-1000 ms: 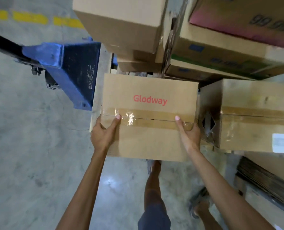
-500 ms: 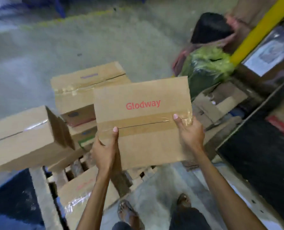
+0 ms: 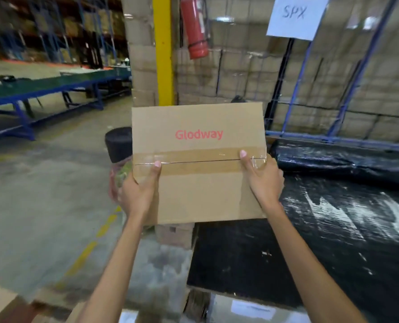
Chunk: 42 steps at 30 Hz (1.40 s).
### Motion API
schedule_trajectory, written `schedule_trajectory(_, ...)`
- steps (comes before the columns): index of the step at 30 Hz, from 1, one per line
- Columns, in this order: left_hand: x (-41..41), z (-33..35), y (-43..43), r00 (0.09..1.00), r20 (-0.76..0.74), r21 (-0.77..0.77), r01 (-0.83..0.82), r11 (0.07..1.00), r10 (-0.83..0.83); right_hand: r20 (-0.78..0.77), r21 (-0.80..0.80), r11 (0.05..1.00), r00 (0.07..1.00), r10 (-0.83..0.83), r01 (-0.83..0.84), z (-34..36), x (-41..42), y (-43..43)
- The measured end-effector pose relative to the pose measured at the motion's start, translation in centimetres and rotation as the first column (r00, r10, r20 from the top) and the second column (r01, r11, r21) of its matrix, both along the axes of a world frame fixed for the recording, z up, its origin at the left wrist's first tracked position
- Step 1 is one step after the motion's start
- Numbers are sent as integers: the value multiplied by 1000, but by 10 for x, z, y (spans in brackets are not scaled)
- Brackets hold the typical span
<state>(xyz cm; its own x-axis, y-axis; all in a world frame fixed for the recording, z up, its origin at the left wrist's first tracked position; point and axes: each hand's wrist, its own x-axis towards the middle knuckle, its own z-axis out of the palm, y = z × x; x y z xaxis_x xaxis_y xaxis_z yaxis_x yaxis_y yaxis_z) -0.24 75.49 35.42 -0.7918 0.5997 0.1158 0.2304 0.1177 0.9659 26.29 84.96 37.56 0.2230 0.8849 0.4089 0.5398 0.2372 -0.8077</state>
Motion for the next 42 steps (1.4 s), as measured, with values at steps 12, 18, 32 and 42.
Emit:
schedule_trajectory(12,96,73,329,911,-213,-137,329,934,-352,84,-151,977,987,-137,149,56,141,281)
schedule_trajectory(18,97,55,457,864,-111,-296,443,846,-491,93,-357,934,995,24,11,44,188,397)
schedule_trajectory(32,105,-32,567,816,-36,-586,450,674,-577,142,-627,778,988,52,49,-55,203,504)
schedule_trajectory(42,107,-37,558,861,-109,-481,392,784,-497,492,-400,890,871,5,220,-46,178,482)
